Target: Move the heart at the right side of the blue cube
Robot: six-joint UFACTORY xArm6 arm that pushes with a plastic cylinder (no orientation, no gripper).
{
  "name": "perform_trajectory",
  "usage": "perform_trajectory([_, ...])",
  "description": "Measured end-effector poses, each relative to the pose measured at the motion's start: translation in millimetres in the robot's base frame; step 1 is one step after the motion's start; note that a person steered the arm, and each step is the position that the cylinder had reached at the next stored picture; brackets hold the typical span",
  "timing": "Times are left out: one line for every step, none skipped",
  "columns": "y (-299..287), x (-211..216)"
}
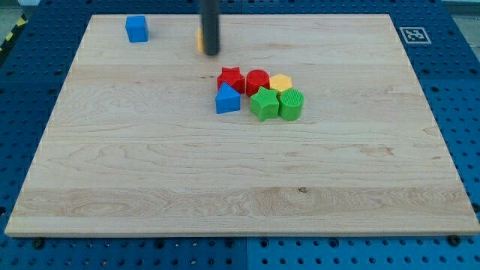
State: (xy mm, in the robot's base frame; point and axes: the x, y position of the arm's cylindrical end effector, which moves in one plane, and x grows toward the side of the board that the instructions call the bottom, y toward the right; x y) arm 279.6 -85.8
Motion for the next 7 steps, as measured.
perform_trajectory([-13.4, -8.0])
perform_trajectory([22.4, -8.1])
perform_trajectory([39.0, -30.5])
perform_trajectory([11.9, -51.2])
perform_trajectory([-21.1, -51.2])
perform_trajectory([-17.8, -55.7])
perform_trajectory([37.6, -56.3])
